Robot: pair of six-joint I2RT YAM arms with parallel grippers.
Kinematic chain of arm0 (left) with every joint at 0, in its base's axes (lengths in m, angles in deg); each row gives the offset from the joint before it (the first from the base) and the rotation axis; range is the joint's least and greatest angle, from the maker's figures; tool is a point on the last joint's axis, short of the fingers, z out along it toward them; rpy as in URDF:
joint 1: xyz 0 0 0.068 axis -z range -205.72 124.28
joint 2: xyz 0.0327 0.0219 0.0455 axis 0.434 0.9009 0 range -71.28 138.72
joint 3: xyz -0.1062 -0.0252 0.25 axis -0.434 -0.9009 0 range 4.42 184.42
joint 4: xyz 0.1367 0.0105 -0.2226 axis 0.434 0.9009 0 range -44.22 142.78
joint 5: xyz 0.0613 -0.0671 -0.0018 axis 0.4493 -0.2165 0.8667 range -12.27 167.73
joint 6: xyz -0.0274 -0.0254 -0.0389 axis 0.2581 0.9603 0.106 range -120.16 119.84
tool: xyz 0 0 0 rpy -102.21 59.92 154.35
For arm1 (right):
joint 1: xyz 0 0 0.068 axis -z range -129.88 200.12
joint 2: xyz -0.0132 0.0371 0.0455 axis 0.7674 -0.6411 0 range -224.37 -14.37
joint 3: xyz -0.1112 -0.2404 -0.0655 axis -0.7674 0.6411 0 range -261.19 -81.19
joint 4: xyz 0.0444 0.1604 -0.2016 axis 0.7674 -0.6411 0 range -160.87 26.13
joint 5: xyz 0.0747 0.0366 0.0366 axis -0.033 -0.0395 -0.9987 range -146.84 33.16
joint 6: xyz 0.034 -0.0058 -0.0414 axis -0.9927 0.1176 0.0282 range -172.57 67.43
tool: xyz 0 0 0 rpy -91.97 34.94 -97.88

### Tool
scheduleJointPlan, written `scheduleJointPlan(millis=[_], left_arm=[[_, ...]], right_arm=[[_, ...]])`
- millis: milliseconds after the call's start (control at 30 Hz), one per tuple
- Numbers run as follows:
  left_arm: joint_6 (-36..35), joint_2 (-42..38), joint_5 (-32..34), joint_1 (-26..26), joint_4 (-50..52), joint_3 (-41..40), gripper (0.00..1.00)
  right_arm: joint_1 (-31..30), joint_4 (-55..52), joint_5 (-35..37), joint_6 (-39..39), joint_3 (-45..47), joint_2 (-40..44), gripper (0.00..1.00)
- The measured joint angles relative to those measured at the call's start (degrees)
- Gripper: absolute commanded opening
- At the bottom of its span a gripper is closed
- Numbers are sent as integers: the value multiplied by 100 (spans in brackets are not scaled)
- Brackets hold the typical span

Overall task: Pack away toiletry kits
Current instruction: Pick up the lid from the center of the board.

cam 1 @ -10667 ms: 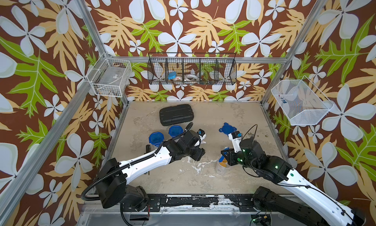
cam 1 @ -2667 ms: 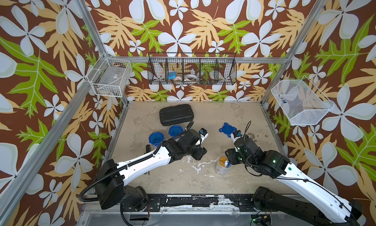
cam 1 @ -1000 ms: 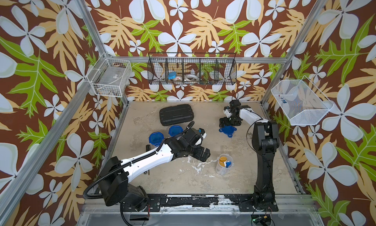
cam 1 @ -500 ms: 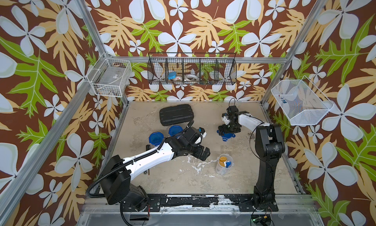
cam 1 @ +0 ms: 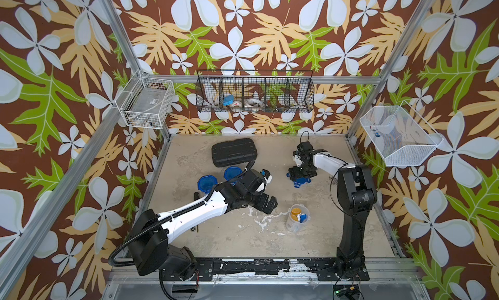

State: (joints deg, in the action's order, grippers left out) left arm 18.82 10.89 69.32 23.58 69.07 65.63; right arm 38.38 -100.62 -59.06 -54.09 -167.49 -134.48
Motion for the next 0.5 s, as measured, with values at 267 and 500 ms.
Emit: scheduleJointPlan(millis=[267,500], left_arm=[[4,-118,68,0,9,-55,100],[59,-236,109,0,2,-160,99]], right_arm=[[-2,-44,70,4,120,166,81],[-15,-369,109,4,203,1001,78]])
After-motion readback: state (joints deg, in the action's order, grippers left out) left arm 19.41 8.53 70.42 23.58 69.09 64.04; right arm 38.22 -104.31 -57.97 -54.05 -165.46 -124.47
